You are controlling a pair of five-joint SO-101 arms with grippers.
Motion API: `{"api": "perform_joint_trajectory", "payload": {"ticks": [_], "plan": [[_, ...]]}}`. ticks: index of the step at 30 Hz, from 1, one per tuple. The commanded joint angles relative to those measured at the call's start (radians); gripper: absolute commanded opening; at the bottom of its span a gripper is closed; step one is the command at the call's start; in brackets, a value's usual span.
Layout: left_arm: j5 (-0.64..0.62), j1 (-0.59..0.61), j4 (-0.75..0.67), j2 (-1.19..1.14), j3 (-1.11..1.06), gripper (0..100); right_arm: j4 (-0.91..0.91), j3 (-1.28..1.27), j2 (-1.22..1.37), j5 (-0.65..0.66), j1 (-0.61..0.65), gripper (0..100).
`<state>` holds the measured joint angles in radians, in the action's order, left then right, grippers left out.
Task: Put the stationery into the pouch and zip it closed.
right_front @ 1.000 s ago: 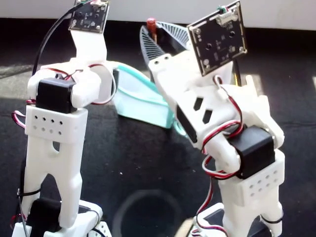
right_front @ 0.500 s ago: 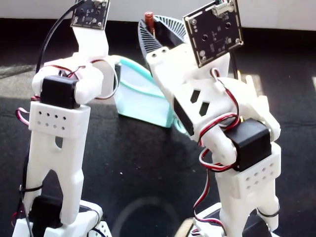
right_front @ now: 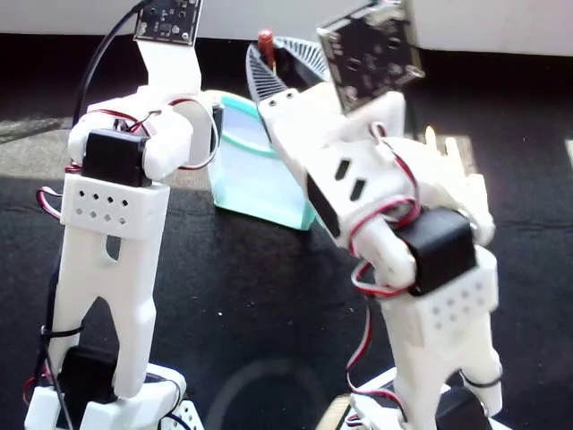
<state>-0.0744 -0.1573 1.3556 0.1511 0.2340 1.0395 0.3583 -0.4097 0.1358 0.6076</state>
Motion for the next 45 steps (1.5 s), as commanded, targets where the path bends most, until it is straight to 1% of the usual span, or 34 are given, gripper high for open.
{"api": "perform_joint_trajectory", "payload": {"ticks": [1, 5, 13, 15, 17, 18, 19, 22, 27, 29, 31, 33, 36, 37, 39, 41, 43, 45], "plan": [[-0.006, -0.002, -0.040, -0.024, -0.007, 1, -0.016, -0.041, 0.010, 0.000, 0.005, 0.6], [-0.006, -0.002, -0.074, -0.024, -0.007, 1, -0.016, -0.116, 0.042, 0.005, 0.004, 0.6], [-0.008, 0.001, -0.100, -0.024, 0.039, 1, -0.008, -0.219, 0.104, 0.005, -0.090, 1.1], [-0.009, -0.002, -0.100, -0.024, 0.044, 1, 0.016, -0.217, 0.105, 0.000, -0.096, 5.0], [-0.011, -0.019, -0.100, -0.028, 0.039, 1, 0.076, -0.200, 0.104, -0.003, -0.093, 14.3], [-0.008, -0.030, -0.100, -0.031, 0.038, 1, 0.107, -0.177, 0.104, -0.017, -0.091, 18.6], [-0.006, -0.038, -0.100, -0.033, 0.036, 1, 0.137, -0.147, 0.104, -0.052, -0.091, 20.1], [-0.006, -0.047, -0.109, -0.033, 0.024, 1, 0.199, -0.025, 0.105, -0.146, -0.094, 20.1], [-0.005, -0.041, -0.107, -0.031, 0.025, 1, 0.263, 0.234, 0.110, -0.164, -0.097, 20.1], [-0.005, -0.042, -0.103, -0.031, 0.025, 1, 0.269, 0.314, 0.111, -0.158, -0.142, 20.1], [-0.005, -0.045, -0.101, -0.031, 0.025, 1, 0.268, 0.335, 0.114, -0.158, -0.232, 19.5], [-0.005, -0.045, -0.101, -0.031, 0.024, 1, 0.266, 0.295, 0.116, -0.158, -0.358, 15.6], [-0.005, -0.045, -0.101, -0.031, 0.024, 1, 0.254, 0.127, 0.116, -0.158, -0.545, 2.3], [-0.005, -0.045, -0.101, -0.031, 0.024, 1, 0.236, 0.050, 0.117, -0.158, -0.591, 0.0], [-0.005, -0.045, -0.101, -0.031, 0.022, 1, 0.153, -0.134, 0.117, -0.158, -0.671, 5.2], [-0.005, -0.047, -0.101, -0.031, 0.022, 1, 0.015, -0.318, 0.117, -0.158, -0.723, 11.8], [-0.005, -0.047, -0.101, -0.031, 0.021, 1, -0.142, -0.487, 0.119, -0.158, -0.756, 17.8], [-0.005, -0.047, -0.101, -0.031, 0.019, 1, -0.262, -0.615, 0.139, -0.158, -0.763, 19.3]]}}
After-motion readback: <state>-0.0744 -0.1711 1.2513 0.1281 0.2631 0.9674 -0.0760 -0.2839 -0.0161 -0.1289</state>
